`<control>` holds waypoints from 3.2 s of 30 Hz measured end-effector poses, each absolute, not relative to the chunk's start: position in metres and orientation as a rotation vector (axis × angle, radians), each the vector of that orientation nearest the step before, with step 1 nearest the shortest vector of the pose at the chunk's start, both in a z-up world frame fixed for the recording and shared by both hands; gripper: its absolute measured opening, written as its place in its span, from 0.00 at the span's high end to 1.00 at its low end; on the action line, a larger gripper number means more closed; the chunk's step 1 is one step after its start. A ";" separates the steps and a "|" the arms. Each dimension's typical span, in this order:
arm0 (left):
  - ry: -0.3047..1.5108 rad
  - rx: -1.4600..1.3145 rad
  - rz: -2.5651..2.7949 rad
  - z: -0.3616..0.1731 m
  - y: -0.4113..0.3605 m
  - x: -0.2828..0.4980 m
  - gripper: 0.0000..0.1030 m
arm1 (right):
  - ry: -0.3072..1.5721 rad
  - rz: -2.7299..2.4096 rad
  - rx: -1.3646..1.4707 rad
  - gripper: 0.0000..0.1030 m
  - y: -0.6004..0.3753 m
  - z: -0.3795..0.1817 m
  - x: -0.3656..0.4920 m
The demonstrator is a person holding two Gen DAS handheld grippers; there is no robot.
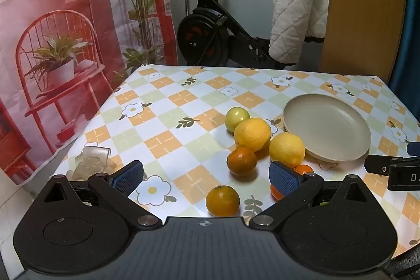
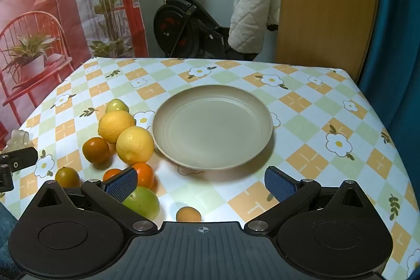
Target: Organize fruits
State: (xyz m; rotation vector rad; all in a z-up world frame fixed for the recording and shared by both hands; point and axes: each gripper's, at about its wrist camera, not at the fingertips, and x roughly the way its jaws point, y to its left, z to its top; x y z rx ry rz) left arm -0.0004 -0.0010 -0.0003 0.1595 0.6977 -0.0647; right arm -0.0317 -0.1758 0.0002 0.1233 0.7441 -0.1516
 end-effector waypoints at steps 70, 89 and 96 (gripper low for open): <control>0.694 0.125 -0.049 -0.002 0.002 0.002 0.00 | 0.758 -0.155 0.126 0.00 -0.178 -0.004 -0.028; 0.653 0.079 -0.062 0.001 0.007 0.006 0.00 | 0.744 -0.143 0.109 0.00 -0.175 -0.002 -0.027; 0.624 0.048 -0.040 0.007 0.022 0.015 0.01 | 0.711 -0.099 0.100 0.01 -0.174 0.000 -0.028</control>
